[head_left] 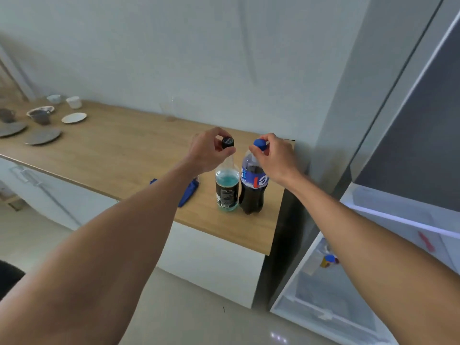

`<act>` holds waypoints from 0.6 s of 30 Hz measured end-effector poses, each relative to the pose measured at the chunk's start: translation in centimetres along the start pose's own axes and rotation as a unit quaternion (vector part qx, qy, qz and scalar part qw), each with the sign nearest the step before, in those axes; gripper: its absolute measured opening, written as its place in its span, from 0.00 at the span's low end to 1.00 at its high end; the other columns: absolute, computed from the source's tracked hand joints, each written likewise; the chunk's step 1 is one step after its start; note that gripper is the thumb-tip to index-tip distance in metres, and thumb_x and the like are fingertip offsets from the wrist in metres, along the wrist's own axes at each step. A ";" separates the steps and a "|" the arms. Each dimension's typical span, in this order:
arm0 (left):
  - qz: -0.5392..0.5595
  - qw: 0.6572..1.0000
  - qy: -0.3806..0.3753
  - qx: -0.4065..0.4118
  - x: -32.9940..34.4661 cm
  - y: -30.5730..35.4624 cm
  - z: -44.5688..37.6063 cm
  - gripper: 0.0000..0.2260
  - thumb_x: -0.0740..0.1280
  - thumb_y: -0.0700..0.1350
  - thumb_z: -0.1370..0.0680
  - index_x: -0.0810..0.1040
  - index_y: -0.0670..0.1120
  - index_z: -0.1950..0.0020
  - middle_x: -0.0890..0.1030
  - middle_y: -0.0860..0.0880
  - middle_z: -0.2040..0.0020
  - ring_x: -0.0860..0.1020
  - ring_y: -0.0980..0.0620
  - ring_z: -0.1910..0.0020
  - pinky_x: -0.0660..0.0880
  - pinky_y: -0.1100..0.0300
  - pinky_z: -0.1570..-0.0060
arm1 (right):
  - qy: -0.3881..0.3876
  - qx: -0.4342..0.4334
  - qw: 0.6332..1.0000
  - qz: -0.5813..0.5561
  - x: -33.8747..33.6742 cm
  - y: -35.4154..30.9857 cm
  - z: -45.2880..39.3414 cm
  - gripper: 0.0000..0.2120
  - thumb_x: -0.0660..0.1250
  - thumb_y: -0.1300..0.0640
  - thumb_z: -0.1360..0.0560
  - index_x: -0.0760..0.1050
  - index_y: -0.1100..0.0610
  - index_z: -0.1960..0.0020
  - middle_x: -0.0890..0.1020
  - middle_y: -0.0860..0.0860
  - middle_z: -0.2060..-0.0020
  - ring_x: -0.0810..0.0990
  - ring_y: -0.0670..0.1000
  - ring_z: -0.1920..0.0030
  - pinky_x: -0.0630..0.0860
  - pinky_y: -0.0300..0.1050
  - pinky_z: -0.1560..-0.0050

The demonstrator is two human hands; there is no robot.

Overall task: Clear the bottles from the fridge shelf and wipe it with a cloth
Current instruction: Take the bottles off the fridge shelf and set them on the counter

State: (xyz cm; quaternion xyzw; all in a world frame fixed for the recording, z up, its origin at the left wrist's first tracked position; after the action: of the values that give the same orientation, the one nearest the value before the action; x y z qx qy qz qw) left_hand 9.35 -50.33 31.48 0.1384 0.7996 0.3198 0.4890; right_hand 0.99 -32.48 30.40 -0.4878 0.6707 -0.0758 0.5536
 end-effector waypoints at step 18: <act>0.095 0.991 0.047 -0.078 0.8 -2.3 3.0 0.23 0.75 0.52 0.24 0.73 0.54 0.31 0.78 0.53 0.38 0.82 0.55 0.53 0.79 0.54 0.49 | 0.017 0.044 0.996 -0.072 -0.1 1.5 4.6 0.22 0.73 0.45 0.26 0.75 0.51 0.36 0.82 0.46 0.57 0.81 0.41 0.59 0.76 0.36 0.60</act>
State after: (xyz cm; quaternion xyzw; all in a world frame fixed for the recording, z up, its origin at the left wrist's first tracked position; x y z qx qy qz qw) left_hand 11.76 -50.52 28.46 0.1603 0.7779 0.4321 0.4272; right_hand 3.88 -29.65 27.74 -0.5084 0.6388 -0.1533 0.5567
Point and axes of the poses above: each hand's wrist, its own z-axis away from the middle knuckle, its own x-axis out of the palm, y = z × x, the point moved 8 cm from there along -z, towards the middle knuckle
